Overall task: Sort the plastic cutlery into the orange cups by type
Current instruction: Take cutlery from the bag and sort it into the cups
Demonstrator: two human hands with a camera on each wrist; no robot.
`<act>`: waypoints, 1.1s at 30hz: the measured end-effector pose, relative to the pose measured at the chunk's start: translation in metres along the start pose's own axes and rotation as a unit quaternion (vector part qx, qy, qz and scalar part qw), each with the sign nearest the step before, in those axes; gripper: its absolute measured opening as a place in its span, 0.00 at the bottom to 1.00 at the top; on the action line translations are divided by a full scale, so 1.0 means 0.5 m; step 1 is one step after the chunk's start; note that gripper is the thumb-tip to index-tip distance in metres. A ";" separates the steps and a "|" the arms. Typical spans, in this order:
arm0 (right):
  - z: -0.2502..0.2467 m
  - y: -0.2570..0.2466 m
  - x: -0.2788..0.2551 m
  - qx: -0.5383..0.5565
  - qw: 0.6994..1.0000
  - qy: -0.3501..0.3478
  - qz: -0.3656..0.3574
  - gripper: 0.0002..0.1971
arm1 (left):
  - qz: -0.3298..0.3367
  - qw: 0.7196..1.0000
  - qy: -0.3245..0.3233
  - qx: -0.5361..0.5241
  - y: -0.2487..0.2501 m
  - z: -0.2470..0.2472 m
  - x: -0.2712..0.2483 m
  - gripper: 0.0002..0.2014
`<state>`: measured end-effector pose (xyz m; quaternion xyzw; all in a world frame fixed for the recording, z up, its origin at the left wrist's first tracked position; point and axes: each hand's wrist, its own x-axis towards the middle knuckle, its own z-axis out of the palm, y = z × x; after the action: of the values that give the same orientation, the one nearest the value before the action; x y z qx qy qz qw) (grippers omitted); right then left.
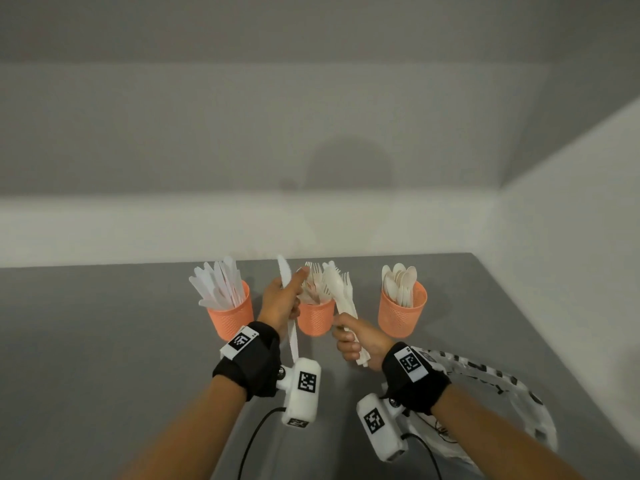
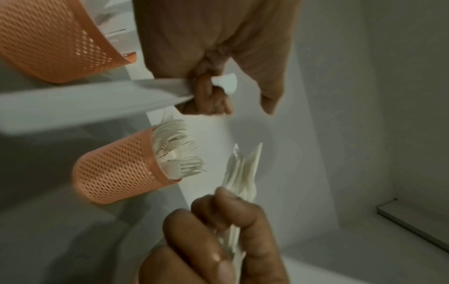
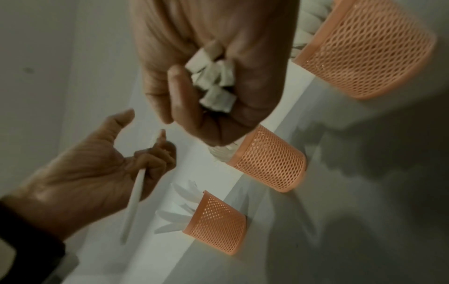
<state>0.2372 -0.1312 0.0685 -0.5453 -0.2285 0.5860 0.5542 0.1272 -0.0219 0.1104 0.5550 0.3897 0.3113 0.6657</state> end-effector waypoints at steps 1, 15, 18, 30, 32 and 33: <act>0.004 -0.003 -0.002 0.020 0.999 -0.036 0.023 0.20 | -0.012 0.999 -0.033 0.000 -0.003 0.002 -0.004 0.13; 0.076 0.002 0.000 -0.100 0.990 0.024 -0.095 0.12 | 0.047 0.996 -0.018 0.078 0.006 0.034 -0.023 0.07; 0.060 -0.001 0.003 0.001 0.998 0.029 -0.063 0.21 | -0.007 1.000 -0.019 0.018 0.013 0.018 -0.022 0.14; 0.062 -0.008 0.000 -0.015 0.997 0.042 -0.060 0.20 | 0.030 0.999 -0.011 0.034 0.008 0.006 -0.016 0.13; 0.069 -0.008 0.000 -0.035 0.996 0.045 -0.064 0.20 | 0.046 0.997 -0.011 0.065 0.006 0.013 -0.016 0.15; 0.070 -0.008 0.001 -0.032 0.996 0.047 -0.064 0.20 | 0.043 0.996 -0.005 0.072 0.005 0.015 -0.014 0.16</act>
<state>0.2077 -0.1180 0.0822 -0.5735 -0.2554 0.5157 0.5830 0.1300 -0.0310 0.1148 0.6195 0.3833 0.3080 0.6119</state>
